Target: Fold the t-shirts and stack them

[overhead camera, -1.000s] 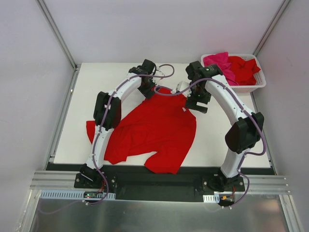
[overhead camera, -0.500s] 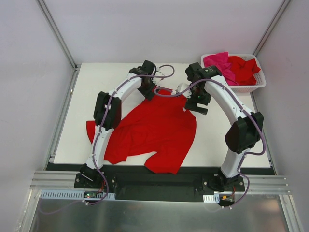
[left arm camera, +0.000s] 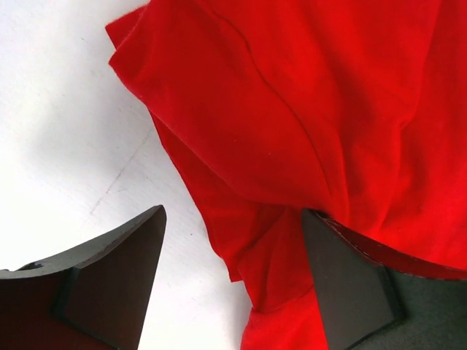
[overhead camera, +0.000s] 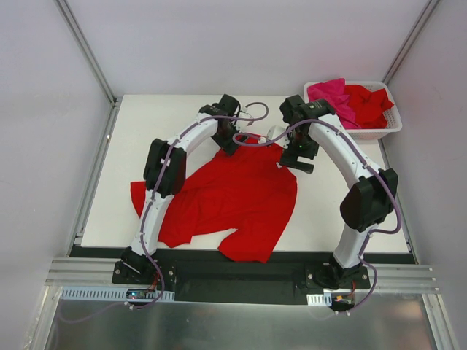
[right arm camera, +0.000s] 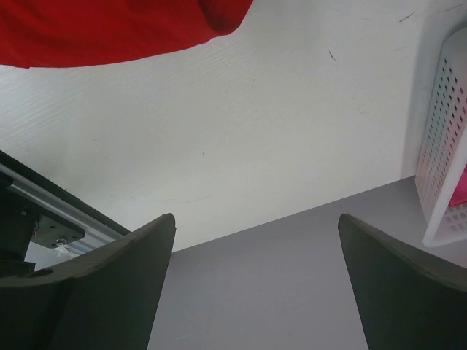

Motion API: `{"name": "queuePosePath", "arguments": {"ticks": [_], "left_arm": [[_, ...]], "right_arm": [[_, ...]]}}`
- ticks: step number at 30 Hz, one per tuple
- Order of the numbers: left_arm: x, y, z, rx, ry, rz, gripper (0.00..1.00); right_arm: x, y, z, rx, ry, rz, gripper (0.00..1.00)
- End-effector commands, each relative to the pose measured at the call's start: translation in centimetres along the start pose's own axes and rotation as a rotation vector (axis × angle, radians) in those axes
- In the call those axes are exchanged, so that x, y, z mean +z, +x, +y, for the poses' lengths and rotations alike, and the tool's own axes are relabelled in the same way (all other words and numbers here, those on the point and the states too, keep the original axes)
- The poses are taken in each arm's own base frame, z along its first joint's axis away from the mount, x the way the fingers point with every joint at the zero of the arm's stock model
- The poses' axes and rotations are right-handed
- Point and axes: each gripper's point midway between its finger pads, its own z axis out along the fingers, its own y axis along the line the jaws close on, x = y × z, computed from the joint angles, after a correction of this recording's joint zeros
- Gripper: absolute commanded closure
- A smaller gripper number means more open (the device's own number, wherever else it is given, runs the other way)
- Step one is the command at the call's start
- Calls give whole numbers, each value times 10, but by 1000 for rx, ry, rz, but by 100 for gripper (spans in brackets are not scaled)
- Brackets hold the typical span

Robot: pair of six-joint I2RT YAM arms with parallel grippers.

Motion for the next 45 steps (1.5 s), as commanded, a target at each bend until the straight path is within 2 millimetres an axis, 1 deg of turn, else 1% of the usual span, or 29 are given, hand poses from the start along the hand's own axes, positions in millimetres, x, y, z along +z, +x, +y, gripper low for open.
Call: {"name": "queuePosePath", "arguments": {"ticks": [1,3,6,7,8,9,12,13,15,16,17,19,22,26,27,29,30,33,34,36,41,45], "left_arm": [[10,14,-13,11,41,50,26],[13,17,-13,15,41,58,27],[18,22,-13,21,44,73,33],[20,24,-13,22,46,79,44],[21,24,-13,22,47,80,49],[22,26,-14,24,50,84,58],[24,27,-15,30,56,90,67],[24,28,-16,29,61,89,76],[23,28,-16,37,62,91,83],[23,29,-14,40,53,94,94],[23,29,-13,43,49,96,100],[21,30,-11,52,36,102,100],[14,29,-1,77,-8,106,100],[-2,22,17,133,-74,93,100],[-7,21,28,139,-118,99,100],[-12,18,38,158,-148,97,100],[-16,16,47,162,-174,96,100],[-21,17,65,175,-211,96,100],[-22,20,73,171,-228,103,100],[-21,24,83,188,-244,116,100],[-21,28,115,206,-307,128,100],[-23,23,125,215,-331,113,100]], "right_arm": [[-9,21,21,-26,-73,77,4],[-9,21,21,-28,-76,80,4],[-9,21,21,-27,-76,80,4],[-9,21,21,-25,-76,81,4],[-9,21,21,-26,-77,82,4],[-9,21,21,-27,-77,81,4],[-9,22,22,-25,-77,84,4],[-9,23,22,-25,-76,85,4],[-8,23,22,-24,-77,88,4],[-9,23,22,-24,-76,87,4],[-9,23,23,-26,-77,90,4],[-8,24,23,-25,-77,92,4],[-8,24,23,-26,-78,93,4],[-7,24,24,-29,-84,94,4],[-7,23,24,-28,-84,92,4],[-7,23,24,-30,-86,93,4],[-7,23,24,-30,-85,92,4],[-6,23,25,-31,-89,94,4],[-6,23,25,-32,-88,93,4],[-6,23,26,-32,-90,93,4],[-5,24,27,-34,-95,97,4],[-5,25,27,-33,-95,99,4]]}}
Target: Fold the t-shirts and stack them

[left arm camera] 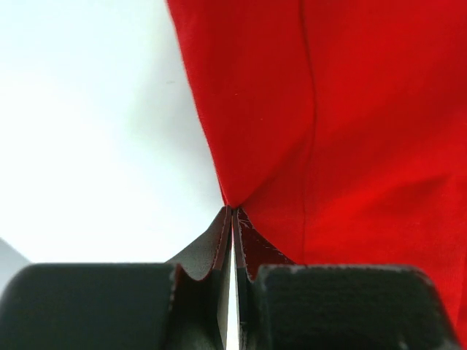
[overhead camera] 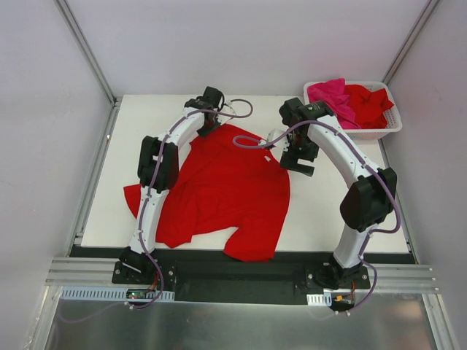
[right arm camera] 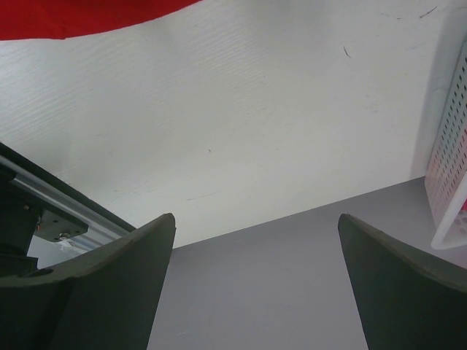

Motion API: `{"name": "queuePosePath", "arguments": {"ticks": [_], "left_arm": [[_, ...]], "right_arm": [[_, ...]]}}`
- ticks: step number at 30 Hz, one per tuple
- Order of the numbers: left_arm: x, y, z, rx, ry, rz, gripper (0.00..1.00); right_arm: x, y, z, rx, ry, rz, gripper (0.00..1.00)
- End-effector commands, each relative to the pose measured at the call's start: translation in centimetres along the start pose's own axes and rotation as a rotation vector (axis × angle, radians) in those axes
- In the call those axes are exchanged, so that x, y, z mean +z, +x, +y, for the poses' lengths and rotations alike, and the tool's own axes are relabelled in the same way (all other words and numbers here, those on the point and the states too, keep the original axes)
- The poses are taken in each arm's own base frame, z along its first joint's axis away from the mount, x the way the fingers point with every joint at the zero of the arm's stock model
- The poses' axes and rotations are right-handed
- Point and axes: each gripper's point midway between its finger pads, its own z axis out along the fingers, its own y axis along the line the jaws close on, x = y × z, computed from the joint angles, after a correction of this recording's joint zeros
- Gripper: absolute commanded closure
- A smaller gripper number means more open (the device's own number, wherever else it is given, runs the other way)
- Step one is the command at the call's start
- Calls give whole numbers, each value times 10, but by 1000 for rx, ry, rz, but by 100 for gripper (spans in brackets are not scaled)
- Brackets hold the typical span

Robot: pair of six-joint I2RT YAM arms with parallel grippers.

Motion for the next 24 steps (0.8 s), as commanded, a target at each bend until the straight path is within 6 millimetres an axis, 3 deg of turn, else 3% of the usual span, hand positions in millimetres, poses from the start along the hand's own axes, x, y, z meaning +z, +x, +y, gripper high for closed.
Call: {"name": "queuePosePath", "arguments": {"ticks": [1,7,11,13,24], "left_arm": [[-4,-5,23,39,-71,-7,100],[-26,-21,35,-4,-110,-67,100],[-39,-26,26,6,-97,-84,100],[-45,-27,30,10,-116,-86,100],[-46,-22,71,76,-218,-69,100]], "right_arm": [[-11,21,21,-23,-71,75,4],[-10,22,24,-28,-77,83,4],[-10,22,23,-35,-74,90,4],[-10,21,22,-34,-73,87,4],[-11,24,25,-46,-68,102,4]]}}
